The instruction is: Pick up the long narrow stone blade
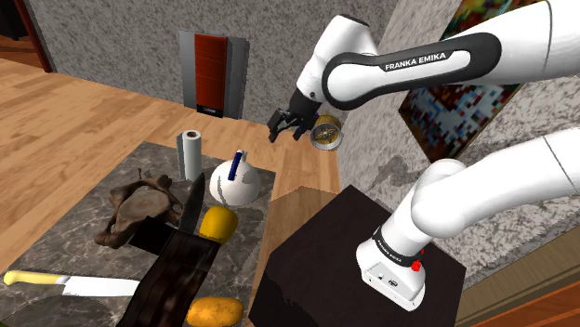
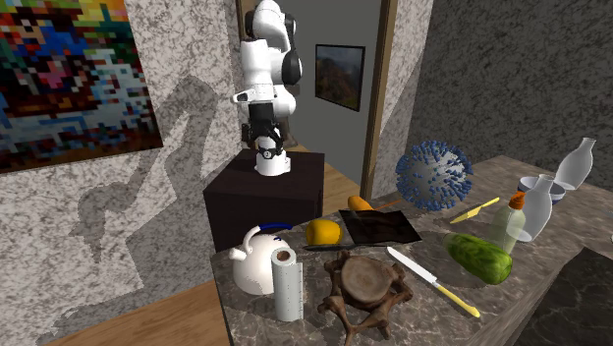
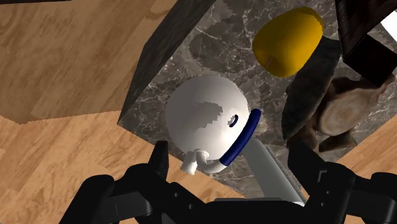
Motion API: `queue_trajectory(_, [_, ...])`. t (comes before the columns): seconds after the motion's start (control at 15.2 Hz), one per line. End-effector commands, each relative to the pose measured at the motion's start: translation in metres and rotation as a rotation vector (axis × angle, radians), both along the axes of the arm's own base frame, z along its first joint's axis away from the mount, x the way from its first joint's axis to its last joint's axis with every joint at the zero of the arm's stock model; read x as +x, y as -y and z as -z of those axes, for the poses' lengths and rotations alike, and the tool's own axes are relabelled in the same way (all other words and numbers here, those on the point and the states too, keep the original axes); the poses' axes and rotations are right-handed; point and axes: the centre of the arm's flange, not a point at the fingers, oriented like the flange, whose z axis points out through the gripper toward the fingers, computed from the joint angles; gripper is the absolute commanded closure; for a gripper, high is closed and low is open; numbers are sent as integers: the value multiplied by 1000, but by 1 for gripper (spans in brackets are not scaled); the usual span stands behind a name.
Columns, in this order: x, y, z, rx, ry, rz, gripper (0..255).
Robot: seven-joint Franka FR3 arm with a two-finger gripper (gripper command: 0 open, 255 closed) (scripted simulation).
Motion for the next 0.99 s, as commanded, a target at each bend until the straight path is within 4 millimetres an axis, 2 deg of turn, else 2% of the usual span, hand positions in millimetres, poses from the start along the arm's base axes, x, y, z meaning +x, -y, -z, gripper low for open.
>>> queue_trajectory(0.0, [9,-13,23,24,18,33,0])
queue_trajectory(0.92, [94,-102,143,181,122,241,0])
